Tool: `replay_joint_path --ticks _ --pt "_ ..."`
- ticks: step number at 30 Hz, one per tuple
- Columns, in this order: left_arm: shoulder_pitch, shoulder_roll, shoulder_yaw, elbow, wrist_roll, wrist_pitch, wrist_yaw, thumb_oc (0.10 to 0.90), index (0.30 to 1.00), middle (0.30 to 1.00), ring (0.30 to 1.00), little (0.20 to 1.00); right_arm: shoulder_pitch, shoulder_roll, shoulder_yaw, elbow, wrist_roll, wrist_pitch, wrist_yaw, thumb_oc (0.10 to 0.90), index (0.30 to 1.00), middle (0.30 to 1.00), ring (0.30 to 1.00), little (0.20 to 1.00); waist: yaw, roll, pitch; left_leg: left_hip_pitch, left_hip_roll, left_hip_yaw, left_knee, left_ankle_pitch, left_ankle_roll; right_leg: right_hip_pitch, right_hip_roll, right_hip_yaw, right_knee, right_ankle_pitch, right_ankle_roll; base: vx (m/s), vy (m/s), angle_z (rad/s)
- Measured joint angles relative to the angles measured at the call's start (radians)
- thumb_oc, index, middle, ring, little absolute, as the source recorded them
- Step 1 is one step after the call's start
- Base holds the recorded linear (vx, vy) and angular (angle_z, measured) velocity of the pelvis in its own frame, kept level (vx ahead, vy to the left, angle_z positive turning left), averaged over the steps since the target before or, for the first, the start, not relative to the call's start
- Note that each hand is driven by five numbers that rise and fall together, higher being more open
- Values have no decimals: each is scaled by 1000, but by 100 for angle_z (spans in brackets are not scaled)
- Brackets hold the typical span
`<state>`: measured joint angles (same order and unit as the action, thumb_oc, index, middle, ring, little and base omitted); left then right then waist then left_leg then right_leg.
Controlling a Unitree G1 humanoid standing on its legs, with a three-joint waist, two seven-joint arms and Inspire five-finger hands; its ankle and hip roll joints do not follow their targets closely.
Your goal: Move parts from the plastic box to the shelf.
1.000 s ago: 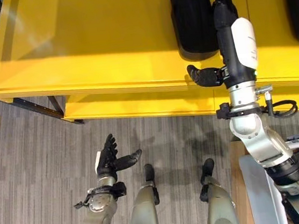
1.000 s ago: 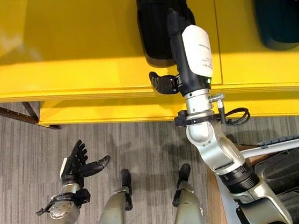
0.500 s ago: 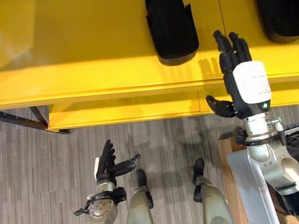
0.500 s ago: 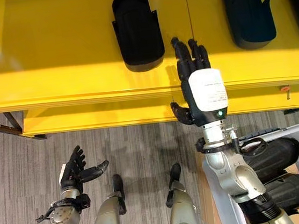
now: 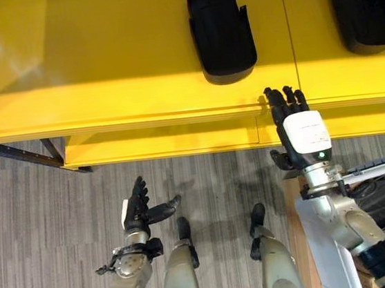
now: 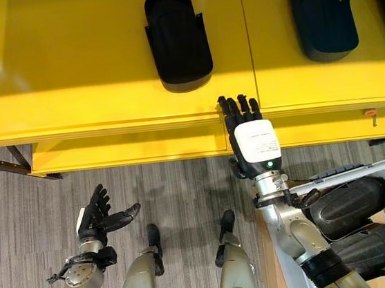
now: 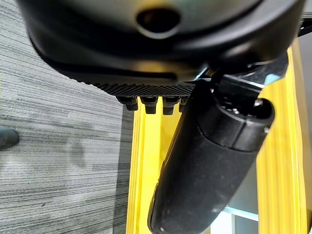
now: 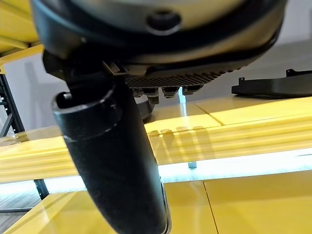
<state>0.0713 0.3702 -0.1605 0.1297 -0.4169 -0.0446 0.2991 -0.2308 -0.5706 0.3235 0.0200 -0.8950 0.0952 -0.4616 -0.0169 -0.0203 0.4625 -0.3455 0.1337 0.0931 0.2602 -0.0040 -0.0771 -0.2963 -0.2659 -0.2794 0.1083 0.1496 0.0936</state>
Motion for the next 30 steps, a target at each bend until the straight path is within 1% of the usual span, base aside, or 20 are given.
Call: replay_joint_path --ticks 7,11,15,21,24,30 --pt "0 0 -2 4 0 -1 -2 900 1000 1000 1000 1000 -47 -1 19 30 -14 23 4 900 1000 1000 1000 1000 1 21 -11 0 0 -1 -2 1 0 0 1 -1 0 0 0 0 0 0" --pt "-1 0 -4 11 0 -1 -3 900 1000 1000 1000 1000 -75 -1 27 33 -36 25 5 900 1000 1000 1000 1000 3 21 -11 0 0 -1 -2 1 -1 0 1 -1 0 0 0 0 0 0" --pt "-3 -1 -3 14 0 -2 -6 900 1000 1000 1000 1000 -99 -18 56 37 -48 28 11 900 1000 1000 1000 1000 22 21 -11 0 0 -2 -3 1 -1 0 1 -3 0 0 0 0 0 0" --pt "3 -1 -4 19 -1 -2 -6 900 1000 1000 1000 1000 -134 -18 67 74 -71 23 18 900 1000 1000 1000 1000 31 22 -11 -3 -1 -5 -3 1 -1 0 -1 -4 0 -1 0 0 0 0" --pt "2 -1 -4 19 -1 -2 -7 900 1000 1000 1000 1000 -153 -18 77 110 -76 24 35 900 1000 1000 1000 1000 36 23 -10 -5 -1 -8 -5 1 -1 0 -1 -6 0 -3 -1 0 0 0" --pt "-1 -1 -4 20 -1 -3 -25 900 1000 1000 1000 1000 -174 -32 115 115 -77 22 63 900 1000 1000 1000 1000 49 27 -8 -18 -2 -23 -4 2 -3 -2 -1 -24 0 -4 0 12 -1 7"
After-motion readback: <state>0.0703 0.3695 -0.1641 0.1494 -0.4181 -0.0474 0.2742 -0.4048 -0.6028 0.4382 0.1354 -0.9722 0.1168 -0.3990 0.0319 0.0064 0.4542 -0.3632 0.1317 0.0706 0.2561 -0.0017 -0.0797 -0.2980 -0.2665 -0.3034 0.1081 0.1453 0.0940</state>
